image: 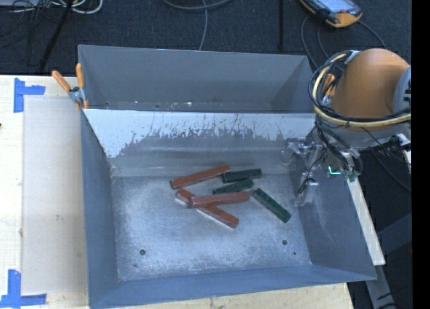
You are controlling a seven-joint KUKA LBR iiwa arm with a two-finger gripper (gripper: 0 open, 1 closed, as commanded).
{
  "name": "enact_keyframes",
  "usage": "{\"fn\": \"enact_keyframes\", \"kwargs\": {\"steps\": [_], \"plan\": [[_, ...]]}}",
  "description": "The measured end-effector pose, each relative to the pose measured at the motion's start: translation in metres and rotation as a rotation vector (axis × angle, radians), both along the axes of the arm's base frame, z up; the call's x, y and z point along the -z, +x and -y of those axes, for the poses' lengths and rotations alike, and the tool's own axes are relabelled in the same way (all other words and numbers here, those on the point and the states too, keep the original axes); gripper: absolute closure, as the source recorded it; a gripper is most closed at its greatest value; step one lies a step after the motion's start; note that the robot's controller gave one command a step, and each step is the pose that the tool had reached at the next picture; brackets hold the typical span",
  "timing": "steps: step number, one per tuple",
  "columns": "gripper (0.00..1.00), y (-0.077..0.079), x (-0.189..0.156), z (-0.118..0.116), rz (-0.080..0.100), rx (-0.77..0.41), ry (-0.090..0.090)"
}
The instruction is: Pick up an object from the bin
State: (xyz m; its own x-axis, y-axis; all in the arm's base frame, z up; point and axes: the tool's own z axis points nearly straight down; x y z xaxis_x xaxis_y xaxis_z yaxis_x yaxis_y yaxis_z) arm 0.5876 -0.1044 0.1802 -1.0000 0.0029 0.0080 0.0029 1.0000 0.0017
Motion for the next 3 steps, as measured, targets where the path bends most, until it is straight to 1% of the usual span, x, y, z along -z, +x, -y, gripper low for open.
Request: {"fn": "enact_keyframes", "kwargs": {"steps": [1,2,3], "plan": [[0.00,0.002,-0.004,0.000,0.008,-0.003,-0.001],[0.00,-0.007,0.038,0.007,0.010,0.105,-0.002],[0.00,-0.014,0.063,0.002,0.001,0.260,-0.002]]}}
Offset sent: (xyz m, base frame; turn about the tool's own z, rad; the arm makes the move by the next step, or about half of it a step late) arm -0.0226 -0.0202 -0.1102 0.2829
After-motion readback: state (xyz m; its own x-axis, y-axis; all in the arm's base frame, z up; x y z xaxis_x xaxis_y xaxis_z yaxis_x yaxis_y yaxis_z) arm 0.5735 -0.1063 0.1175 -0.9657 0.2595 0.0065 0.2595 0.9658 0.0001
